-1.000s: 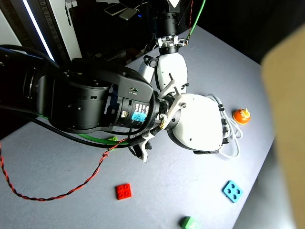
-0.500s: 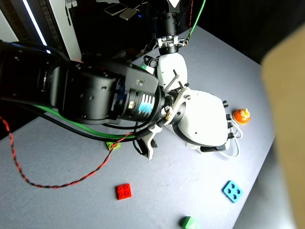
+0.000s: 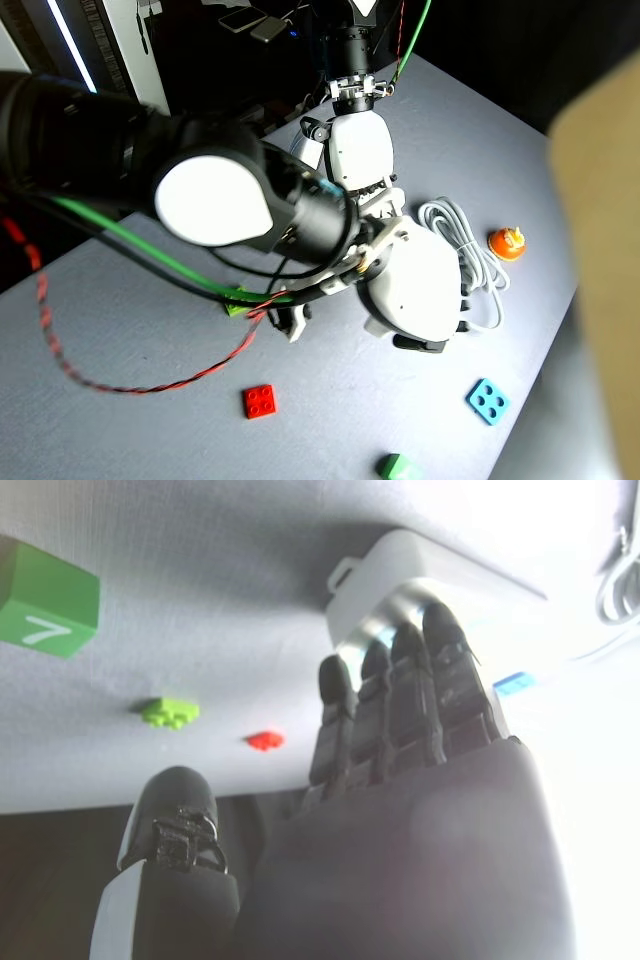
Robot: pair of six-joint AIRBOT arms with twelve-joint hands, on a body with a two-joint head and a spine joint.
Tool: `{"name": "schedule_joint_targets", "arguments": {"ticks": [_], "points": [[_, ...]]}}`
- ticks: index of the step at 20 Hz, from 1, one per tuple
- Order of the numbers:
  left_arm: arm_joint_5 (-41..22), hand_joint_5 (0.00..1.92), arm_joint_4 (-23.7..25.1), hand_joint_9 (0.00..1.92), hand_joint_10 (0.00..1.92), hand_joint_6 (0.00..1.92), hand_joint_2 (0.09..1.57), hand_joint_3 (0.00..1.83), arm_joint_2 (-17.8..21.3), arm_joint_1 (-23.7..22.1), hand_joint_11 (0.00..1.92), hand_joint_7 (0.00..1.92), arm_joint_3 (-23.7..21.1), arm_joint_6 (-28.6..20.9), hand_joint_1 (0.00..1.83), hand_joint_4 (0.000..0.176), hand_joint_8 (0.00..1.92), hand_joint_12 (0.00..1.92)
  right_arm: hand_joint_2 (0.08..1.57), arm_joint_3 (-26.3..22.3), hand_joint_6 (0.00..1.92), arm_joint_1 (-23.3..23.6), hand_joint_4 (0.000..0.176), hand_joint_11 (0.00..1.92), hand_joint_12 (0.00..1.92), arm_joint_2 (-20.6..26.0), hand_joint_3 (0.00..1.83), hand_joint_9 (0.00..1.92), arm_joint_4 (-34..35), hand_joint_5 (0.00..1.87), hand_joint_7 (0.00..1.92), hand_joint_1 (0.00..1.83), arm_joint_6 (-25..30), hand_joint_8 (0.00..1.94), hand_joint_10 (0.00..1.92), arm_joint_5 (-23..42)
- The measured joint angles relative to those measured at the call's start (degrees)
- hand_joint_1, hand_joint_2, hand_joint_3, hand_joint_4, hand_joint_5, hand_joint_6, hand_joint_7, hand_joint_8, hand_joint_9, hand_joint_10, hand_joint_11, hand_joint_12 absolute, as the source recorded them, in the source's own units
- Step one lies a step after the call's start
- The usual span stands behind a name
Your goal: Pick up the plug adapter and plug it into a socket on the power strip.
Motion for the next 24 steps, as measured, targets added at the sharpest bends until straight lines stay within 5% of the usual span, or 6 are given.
{"name": "schedule_joint_targets", "arguments": {"ticks": [6, 9, 13, 14, 16, 24], "points": [[0.0, 0.07, 0.0, 0.07, 0.0, 0.0, 1.24, 0.0, 0.0, 0.0, 0.0, 0.08, 0.0, 0.0, 0.0, 0.0, 0.0, 0.19, 1.17, 5.5, 0.96, 0.4, 0.0, 0.67, 1.64, -5.0, 0.0, 0.78, 0.2, 0.86, 0.86, 1.33, 4.4, 1.28, 1.45, -0.3], [0.0, 0.08, 0.0, 0.08, 0.0, 0.0, 1.23, 0.0, 0.0, 0.0, 0.0, 0.1, 0.0, 0.0, 0.0, 0.0, 0.0, 0.22, 1.16, 9.5, 0.94, 0.6, 0.0, 0.66, 1.65, -7.4, 0.0, 0.8, -0.1, 0.9, 0.92, 1.24, 3.8, 1.31, 1.27, -0.8], [0.0, 0.08, 0.1, 0.09, 0.0, 0.0, 1.23, 0.0, 0.0, 0.0, 0.0, 0.1, 0.0, 0.0, 0.01, 0.0, 0.0, 0.22, 1.16, 10.8, 0.94, 0.6, 0.0, 0.64, 1.66, -8.8, 0.0, 0.79, -0.1, 0.9, 0.91, 1.23, 5.6, 1.32, 1.27, -1.1], [0.0, 0.07, 0.2, 0.08, 0.0, 0.0, 1.24, 0.0, 0.0, 0.0, 0.0, 0.09, 0.0, 0.0, 0.0, 0.0, 0.0, 0.19, 1.18, 11.3, 0.97, 0.4, 0.0, 0.64, 1.66, -9.4, 0.0, 0.77, 0.0, 0.85, 0.86, 1.33, 6.9, 1.29, 1.46, -1.0], [-0.2, 0.08, 0.4, 0.09, 0.0, 0.0, 1.23, 0.0, 0.0, 0.2, 0.0, 0.1, 0.0, 0.0, 0.0, 0.0, 0.0, 0.23, 1.15, 13.1, 0.92, 0.0, 0.0, 0.66, 1.64, -10.8, 0.0, 0.81, 0.2, 0.92, 0.93, 1.24, 7.3, 1.28, 1.26, -0.7], [-0.2, 0.1, 0.7, 0.09, 0.0, 0.01, 1.23, 0.0, 0.0, 0.2, 0.0, 0.11, 0.1, 0.0, 0.0, 0.0, 0.0, 0.26, 1.17, 13.9, 0.98, -1.1, 0.0, 0.73, 1.57, -11.9, 0.0, 0.83, -0.2, 0.86, 0.87, 1.34, 7.7, 1.24, 1.41, -0.5]]}}
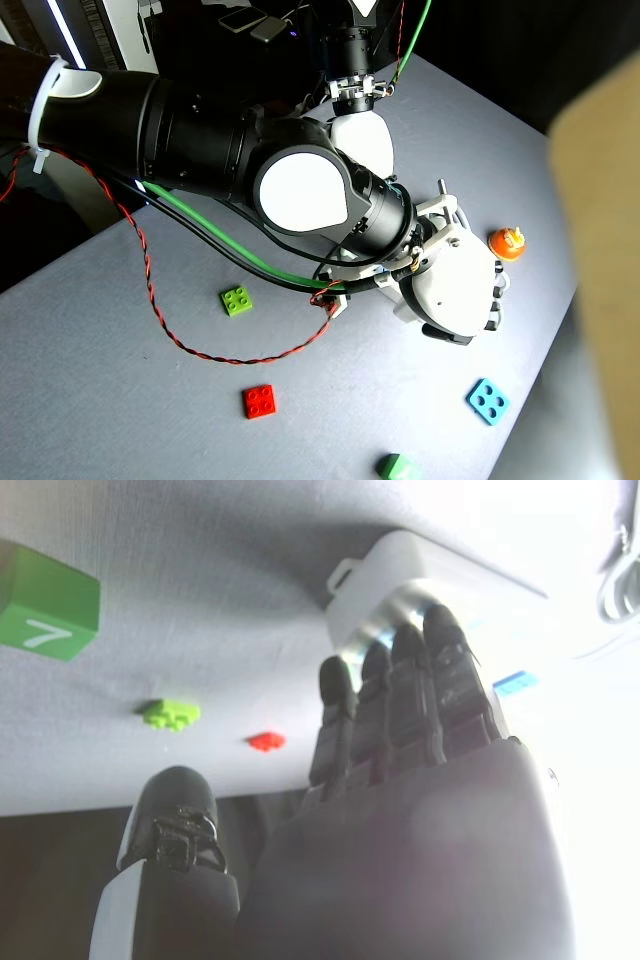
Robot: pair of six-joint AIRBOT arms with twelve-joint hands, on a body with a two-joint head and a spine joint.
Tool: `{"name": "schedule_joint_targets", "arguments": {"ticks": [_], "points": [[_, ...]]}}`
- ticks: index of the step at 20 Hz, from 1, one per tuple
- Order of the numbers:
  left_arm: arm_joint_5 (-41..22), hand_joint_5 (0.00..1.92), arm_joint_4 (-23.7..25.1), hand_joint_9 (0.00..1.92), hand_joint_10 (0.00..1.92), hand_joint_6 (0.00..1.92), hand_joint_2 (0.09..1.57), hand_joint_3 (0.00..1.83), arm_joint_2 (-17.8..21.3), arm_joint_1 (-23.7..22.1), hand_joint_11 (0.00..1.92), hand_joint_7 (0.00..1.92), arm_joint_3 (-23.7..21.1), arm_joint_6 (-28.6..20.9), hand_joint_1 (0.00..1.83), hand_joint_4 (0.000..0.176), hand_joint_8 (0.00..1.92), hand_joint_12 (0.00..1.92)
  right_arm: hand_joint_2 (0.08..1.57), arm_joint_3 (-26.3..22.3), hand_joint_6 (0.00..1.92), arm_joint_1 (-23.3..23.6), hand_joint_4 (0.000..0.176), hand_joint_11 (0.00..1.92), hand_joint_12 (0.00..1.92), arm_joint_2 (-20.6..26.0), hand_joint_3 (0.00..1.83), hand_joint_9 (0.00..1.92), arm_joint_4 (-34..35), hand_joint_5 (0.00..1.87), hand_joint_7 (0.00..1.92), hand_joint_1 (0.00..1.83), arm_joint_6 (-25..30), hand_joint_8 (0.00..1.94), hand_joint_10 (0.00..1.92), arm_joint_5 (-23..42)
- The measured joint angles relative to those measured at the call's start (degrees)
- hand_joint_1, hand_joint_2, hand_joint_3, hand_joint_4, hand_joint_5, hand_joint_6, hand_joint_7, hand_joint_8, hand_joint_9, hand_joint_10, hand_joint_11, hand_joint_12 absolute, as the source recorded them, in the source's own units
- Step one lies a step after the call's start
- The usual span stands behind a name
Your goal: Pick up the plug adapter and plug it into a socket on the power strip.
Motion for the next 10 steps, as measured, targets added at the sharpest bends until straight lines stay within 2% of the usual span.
{"name": "schedule_joint_targets", "arguments": {"ticks": [1, 2, 7, 8, 10], "points": [[-0.1, 0.11, 0.0, 0.11, 0.01, 0.01, 1.23, 0.0, 0.0, 0.0, 0.0, 0.12, 0.0, 0.0, 0.0, 0.0, 0.01, 0.27, 1.17, 0.0, 1.03, -0.2, 0.0, 0.7, 1.59, -0.2, 0.0, 0.82, 0.0, 0.85, 0.9, 1.24, 0.2, 1.29, 1.3, 0.2], [-0.2, 0.1, 0.1, 0.09, 0.0, 0.0, 1.23, 0.0, 0.0, 0.0, 0.0, 0.11, 0.1, 0.0, 0.0, 0.0, 0.0, 0.23, 1.18, -0.1, 1.03, -0.4, 0.0, 0.67, 1.64, -0.4, 0.0, 0.81, 0.3, 0.85, 0.89, 1.22, 0.4, 1.33, 1.26, 0.2], [-0.2, 0.11, 0.2, 0.11, 0.0, 0.0, 1.23, 0.0, 0.0, 0.0, 0.0, 0.12, 0.1, 0.0, 0.0, 0.0, 0.0, 0.27, 1.17, 0.1, 1.01, -1.4, 0.0, 0.67, 1.65, -0.6, 0.0, 0.81, 0.0, 0.87, 0.91, 1.22, 0.7, 1.31, 1.25, 1.0], [-0.2, 0.12, 0.2, 0.11, 0.0, 0.0, 1.23, 0.0, 0.0, 0.0, 0.0, 0.12, 0.1, 0.0, 0.0, 0.0, 0.0, 0.27, 1.18, 0.1, 1.01, -1.5, 0.0, 0.65, 1.66, -0.6, 0.0, 0.78, 0.1, 0.83, 0.85, 1.33, 0.9, 1.3, 1.45, 1.3], [-0.2, 0.11, 0.3, 0.09, 0.0, 0.0, 1.23, 0.0, 0.0, 0.0, 0.0, 0.11, 0.1, 0.0, 0.01, 0.0, 0.0, 0.21, 1.19, 0.1, 1.01, -1.5, 0.0, 0.65, 1.66, -0.6, 0.0, 0.77, 0.0, 0.82, 0.83, 1.35, 0.9, 1.29, 1.5, 1.6]]}}
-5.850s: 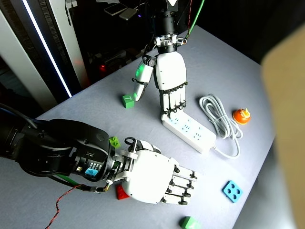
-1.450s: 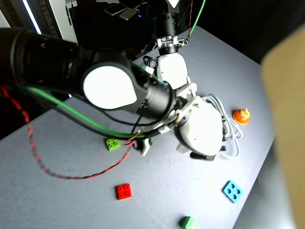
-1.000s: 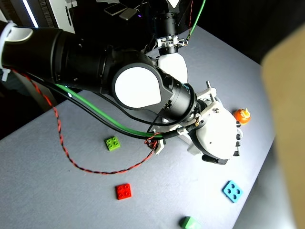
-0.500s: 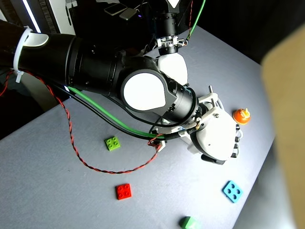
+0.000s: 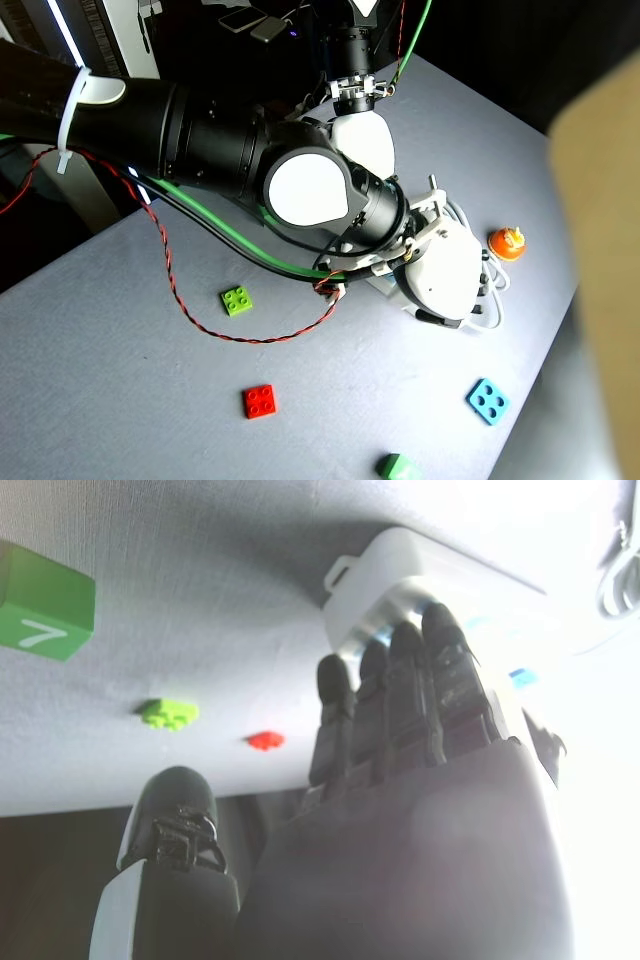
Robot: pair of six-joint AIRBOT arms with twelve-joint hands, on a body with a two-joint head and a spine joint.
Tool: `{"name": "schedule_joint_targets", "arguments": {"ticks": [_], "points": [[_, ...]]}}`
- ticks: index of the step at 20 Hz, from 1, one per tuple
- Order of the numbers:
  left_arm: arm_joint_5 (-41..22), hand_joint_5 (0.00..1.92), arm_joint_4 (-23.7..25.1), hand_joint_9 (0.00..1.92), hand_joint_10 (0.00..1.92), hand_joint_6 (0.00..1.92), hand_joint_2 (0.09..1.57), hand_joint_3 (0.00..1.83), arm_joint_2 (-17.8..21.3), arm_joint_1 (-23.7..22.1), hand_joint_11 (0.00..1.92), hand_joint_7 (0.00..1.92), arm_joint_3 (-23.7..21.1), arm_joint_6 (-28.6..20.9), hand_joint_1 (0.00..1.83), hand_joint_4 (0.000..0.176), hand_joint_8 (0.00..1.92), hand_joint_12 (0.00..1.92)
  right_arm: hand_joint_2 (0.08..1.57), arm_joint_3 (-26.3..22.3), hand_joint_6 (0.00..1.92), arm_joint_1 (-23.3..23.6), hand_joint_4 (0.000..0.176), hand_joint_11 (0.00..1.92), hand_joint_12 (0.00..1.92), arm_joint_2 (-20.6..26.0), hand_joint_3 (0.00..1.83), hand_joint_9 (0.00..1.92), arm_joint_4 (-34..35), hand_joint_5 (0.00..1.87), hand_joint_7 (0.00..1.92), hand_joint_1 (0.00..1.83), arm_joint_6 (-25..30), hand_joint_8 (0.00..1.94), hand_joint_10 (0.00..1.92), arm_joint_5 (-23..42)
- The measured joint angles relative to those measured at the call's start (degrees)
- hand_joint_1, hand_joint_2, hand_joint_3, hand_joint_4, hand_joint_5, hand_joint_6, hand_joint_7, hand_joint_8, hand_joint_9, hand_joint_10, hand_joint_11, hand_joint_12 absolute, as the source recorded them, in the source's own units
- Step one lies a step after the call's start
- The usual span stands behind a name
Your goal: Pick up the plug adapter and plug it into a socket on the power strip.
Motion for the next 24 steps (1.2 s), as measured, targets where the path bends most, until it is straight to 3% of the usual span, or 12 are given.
{"name": "schedule_joint_targets", "arguments": {"ticks": [1, 4, 5, 7, 9, 11, 12, 13, 15, 19, 20, 24], "points": [[0.0, 0.1, 0.1, 0.08, 0.0, 0.0, 1.23, 0.0, 0.0, 0.0, 0.0, 0.1, 0.0, 0.0, 0.01, 0.0, 0.0, 0.21, 1.17, 0.1, 0.99, 0.0, 0.0, 0.65, 1.64, -0.1, 0.0, 0.78, 0.0, 0.88, 0.88, 1.25, 0.0, 1.31, 1.32, 0.1], [0.0, 0.12, 0.1, 0.1, 0.0, 0.0, 1.24, 0.0, 0.0, 0.0, 0.0, 0.12, 0.0, 0.0, 0.0, 0.0, 0.0, 0.25, 1.18, 1.2, 1.01, -0.3, 0.0, 0.66, 1.64, -0.4, 0.0, 0.78, 0.2, 0.84, 0.83, 1.36, 1.1, 1.28, 1.48, 0.9], [0.0, 0.12, 0.2, 0.1, 0.0, 0.0, 1.23, 0.0, 0.0, 0.0, 0.0, 0.11, 0.0, 0.0, 0.0, 0.0, 0.0, 0.23, 1.17, 1.7, 1.0, -0.3, 0.0, 0.65, 1.65, -0.6, 0.0, 0.78, 0.3, 0.88, 0.89, 1.24, 1.1, 1.29, 1.33, 1.0], [0.0, 0.11, 0.2, 0.1, 0.0, 0.0, 1.23, 0.0, 0.0, 0.0, 0.0, 0.11, 0.0, 0.0, 0.01, 0.0, 0.0, 0.25, 1.16, 2.4, 0.96, -0.3, 0.0, 0.67, 1.63, -0.7, 0.0, 0.81, -0.1, 0.91, 0.9, 1.22, 0.9, 1.3, 1.25, 1.5], [-0.1, 0.11, 0.2, 0.1, 0.0, 0.0, 1.23, 0.0, 0.0, 0.0, 0.0, 0.11, 0.1, 0.0, 0.01, 0.0, 0.0, 0.25, 1.18, 2.5, 0.98, -0.3, 0.0, 0.64, 1.66, -0.7, 0.0, 0.77, -0.1, 0.85, 0.84, 1.35, 0.0, 1.28, 1.48, 1.7], [-0.1, 0.1, 0.2, 0.1, 0.0, 0.0, 1.23, 0.0, 0.0, 0.0, 0.0, 0.12, 0.1, 0.0, 0.0, 0.0, 0.0, 0.25, 1.16, 2.5, 0.93, -0.3, 0.0, 0.67, 1.65, -0.7, 0.0, 0.8, -0.1, 0.92, 0.9, 1.23, -0.7, 1.31, 1.28, 2.0], [-0.1, 0.1, 0.2, 0.1, 0.0, 0.0, 1.23, 0.0, 0.0, 0.0, 0.0, 0.11, 0.1, 0.0, 0.0, 0.0, 0.0, 0.24, 1.16, 2.5, 0.94, -0.3, 0.0, 0.69, 1.63, -0.8, 0.0, 0.81, -0.1, 0.91, 0.91, 1.23, -0.7, 1.31, 1.27, 2.0], [-0.1, 0.1, 0.2, 0.1, 0.0, 0.0, 1.23, 0.0, 0.0, 0.0, 0.0, 0.12, 0.1, 0.0, 0.0, 0.0, 0.0, 0.24, 1.17, 2.5, 0.97, -0.3, 0.0, 0.69, 1.62, -0.9, 0.0, 0.8, -0.1, 0.86, 0.88, 1.33, -0.7, 1.23, 1.42, 2.1], [-0.1, 0.1, 0.2, 0.1, 0.0, 0.0, 1.23, 0.0, 0.0, 0.0, 0.0, 0.12, 0.1, 0.0, 0.0, 0.0, 0.0, 0.26, 1.15, 2.5, 0.94, -0.3, 0.0, 0.67, 1.64, -0.9, 0.0, 0.81, 0.0, 0.92, 0.92, 1.23, -1.0, 1.27, 1.27, 2.1], [-0.3, 0.1, 0.6, 0.09, 0.0, 0.0, 1.23, 0.0, 0.0, 0.0, 0.0, 0.1, 0.2, -0.1, 0.0, 0.0, 0.0, 0.23, 1.15, 2.6, 0.94, -0.3, 0.0, 0.65, 1.65, -1.0, 0.0, 0.8, 0.0, 0.91, 0.93, 1.23, -1.4, 1.27, 1.26, 2.1], [-0.3, 0.1, 0.6, 0.1, 0.0, 0.0, 1.23, 0.0, 0.0, 0.0, 0.0, 0.12, 0.2, -0.2, 0.01, 0.0, 0.01, 0.24, 1.17, 2.6, 0.96, -0.3, 0.0, 0.63, 1.66, -1.0, 0.0, 0.78, -0.1, 0.87, 0.87, 1.33, -1.4, 1.25, 1.45, 2.1], [-0.3, 0.08, 0.6, 0.08, 0.0, 0.0, 1.23, 0.0, 0.0, 0.0, 0.0, 0.09, 0.2, -0.2, 0.0, 0.0, 0.0, 0.19, 1.15, 4.2, 0.93, -0.4, 0.0, 0.66, 1.62, -1.7, 0.0, 0.81, -0.1, 0.92, 0.93, 1.23, -1.4, 1.27, 1.24, 2.3]]}}
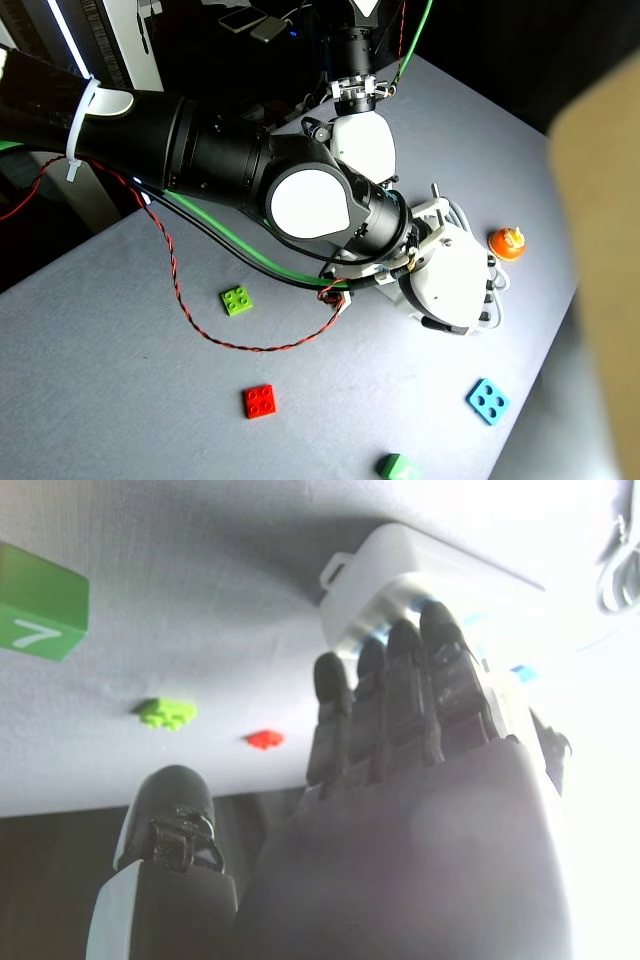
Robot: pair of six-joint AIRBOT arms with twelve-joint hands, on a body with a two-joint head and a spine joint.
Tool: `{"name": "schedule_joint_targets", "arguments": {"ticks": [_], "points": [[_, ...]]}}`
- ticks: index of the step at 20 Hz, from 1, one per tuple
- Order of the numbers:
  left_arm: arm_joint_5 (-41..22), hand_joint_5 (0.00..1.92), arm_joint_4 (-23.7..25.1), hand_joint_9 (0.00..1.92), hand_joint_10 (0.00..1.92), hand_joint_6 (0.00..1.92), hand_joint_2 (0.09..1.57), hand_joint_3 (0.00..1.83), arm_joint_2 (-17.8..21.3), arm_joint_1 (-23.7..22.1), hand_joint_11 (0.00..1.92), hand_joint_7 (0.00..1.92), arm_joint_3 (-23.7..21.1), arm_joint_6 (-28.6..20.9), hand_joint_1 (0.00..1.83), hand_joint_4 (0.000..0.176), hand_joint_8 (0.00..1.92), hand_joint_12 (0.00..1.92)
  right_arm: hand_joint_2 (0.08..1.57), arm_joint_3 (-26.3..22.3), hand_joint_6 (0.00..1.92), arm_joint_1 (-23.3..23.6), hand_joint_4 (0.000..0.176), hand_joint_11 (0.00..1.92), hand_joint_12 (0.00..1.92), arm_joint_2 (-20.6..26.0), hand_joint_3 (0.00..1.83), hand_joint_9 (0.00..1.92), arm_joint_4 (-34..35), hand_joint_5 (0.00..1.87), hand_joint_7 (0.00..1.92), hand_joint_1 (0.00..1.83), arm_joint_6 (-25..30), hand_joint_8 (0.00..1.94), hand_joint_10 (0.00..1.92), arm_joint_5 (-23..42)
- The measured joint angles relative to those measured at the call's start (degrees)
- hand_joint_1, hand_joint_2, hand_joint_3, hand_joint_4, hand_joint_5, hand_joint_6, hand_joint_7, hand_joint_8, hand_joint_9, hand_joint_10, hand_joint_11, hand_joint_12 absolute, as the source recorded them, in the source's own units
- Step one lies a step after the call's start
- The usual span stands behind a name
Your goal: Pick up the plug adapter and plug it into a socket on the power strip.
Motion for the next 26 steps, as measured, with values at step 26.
{"name": "schedule_joint_targets", "arguments": {"ticks": [26], "points": [[-0.6, 0.08, 0.8, 0.08, 0.0, 0.0, 1.24, 0.0, 0.0, 0.9, 0.0, 0.08, 0.1, 0.0, 0.0, 0.0, 0.0, 0.22, 1.17, -0.4, 1.01, -0.2, 0.0, 0.67, 1.63, -0.3, 0.0, 0.79, 0.1, 0.83, 0.87, 1.36, -0.2, 1.23, 1.47, -0.3]]}}
